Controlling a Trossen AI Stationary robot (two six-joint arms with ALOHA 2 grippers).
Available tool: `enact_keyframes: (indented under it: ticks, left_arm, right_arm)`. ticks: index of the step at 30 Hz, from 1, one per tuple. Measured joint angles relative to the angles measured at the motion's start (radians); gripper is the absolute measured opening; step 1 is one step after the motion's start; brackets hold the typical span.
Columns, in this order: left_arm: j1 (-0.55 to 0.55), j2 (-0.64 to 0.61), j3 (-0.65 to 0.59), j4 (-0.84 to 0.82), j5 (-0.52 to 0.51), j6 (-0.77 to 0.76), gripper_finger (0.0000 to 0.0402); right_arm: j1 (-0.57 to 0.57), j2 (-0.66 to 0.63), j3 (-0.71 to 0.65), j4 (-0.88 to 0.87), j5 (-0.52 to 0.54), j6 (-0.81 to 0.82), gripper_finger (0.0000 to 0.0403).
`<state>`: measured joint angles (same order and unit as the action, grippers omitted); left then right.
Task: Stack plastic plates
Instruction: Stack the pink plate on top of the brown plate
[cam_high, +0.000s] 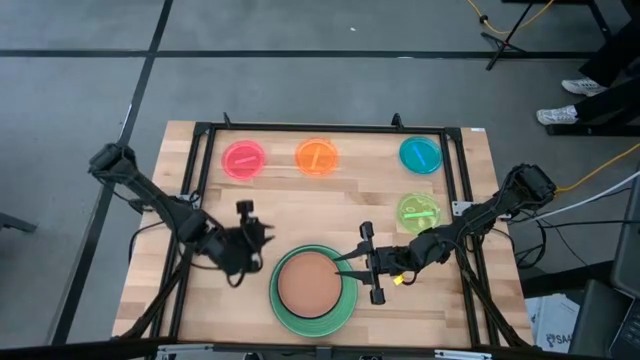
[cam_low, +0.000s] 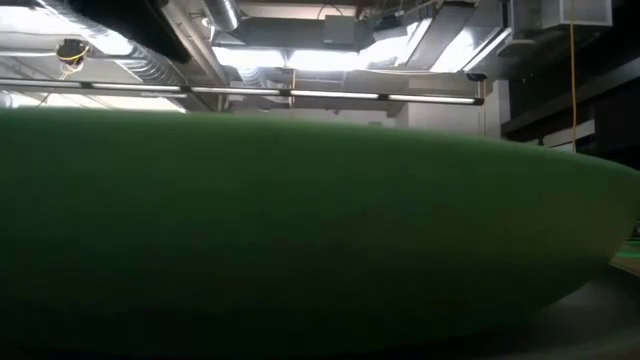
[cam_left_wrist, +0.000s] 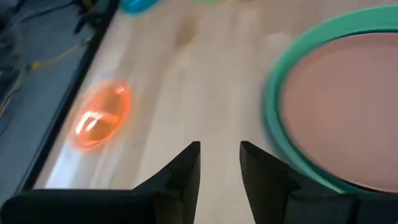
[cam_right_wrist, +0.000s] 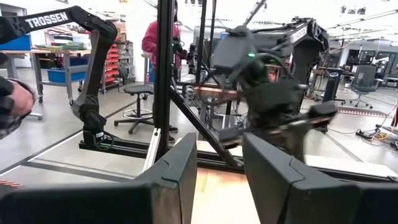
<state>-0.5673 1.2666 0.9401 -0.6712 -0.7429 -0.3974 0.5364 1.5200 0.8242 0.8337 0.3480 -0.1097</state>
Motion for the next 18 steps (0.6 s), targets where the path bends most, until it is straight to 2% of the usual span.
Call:
enact_keyframes:
  ticks: [7,10,18]
  left_arm:
    - [0.155,-0.002,-0.016,-0.083,0.064,-0.005,0.0106]
    - [0.208,-0.007,-0.056,-0.084,0.108,0.053,0.0106]
    - [0.329,-0.106,-0.213,-0.071,0.167,0.050,0.0106]
  right_arm:
    - [0.000,0.000,0.000,0.000,0.026,0.000,0.0122]
    - [0.000,0.000,0.000,0.000,0.026,0.003,0.0122]
    - [0.000,0.000,0.000,-0.011,0.026,0.003,0.0122]
